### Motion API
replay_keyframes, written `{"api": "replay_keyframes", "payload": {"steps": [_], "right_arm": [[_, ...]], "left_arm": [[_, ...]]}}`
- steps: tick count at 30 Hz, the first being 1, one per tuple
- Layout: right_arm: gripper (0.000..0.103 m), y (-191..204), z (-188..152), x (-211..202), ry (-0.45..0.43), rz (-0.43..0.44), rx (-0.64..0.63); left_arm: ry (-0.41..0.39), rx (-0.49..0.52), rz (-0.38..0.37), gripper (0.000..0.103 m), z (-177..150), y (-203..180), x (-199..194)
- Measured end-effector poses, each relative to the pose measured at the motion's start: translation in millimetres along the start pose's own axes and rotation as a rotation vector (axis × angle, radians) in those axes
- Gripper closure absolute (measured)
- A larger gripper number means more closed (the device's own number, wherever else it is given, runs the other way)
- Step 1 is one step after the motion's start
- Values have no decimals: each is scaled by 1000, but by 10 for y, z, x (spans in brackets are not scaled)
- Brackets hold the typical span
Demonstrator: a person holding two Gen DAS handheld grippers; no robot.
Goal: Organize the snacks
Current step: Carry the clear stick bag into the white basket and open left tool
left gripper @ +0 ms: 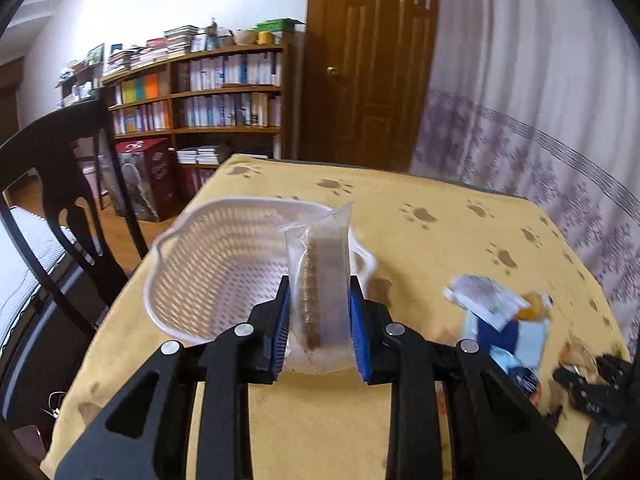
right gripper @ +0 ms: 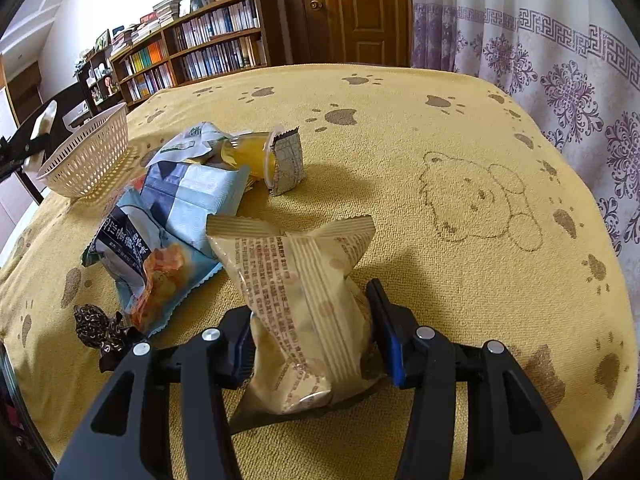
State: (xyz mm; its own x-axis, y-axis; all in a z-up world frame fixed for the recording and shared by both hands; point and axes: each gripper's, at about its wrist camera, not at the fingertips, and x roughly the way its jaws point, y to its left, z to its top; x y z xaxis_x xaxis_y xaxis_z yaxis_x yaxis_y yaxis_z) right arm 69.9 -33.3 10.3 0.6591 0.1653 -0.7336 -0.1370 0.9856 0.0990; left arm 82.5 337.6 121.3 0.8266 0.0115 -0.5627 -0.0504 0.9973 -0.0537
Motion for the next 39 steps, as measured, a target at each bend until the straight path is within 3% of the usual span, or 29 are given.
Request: {"api": "replay_keyframes", "payload": {"steps": [9,11,12,13,16,23,32,39], "right_arm": [[52,3,-4,5,1,1,0],[52,10,-9,4,1,3,2],[52,8,-10,5,0,6,4],[52,8,-8,4,0,8,5],[50,0,-7,5,0,18,10],[49,-2,0,2,-1,25,12],[61,-47,13,-74,-16,-8,83],[61,216,234,-321,-101,0,86]], "left_arm": [[27,-65,88,73,82,220,322],[26,-70,95,59,73,225,325],[23,-73,100,43,62,219,318],[14,-76,108,34,52,214,299],[-2,-76,124,23,19,192,243],[-44,-57,189,18,-69,127,74],[-88,-64,221,16,-66,273,-228],[-130,-88,221,11,-32,457,-432]]}}
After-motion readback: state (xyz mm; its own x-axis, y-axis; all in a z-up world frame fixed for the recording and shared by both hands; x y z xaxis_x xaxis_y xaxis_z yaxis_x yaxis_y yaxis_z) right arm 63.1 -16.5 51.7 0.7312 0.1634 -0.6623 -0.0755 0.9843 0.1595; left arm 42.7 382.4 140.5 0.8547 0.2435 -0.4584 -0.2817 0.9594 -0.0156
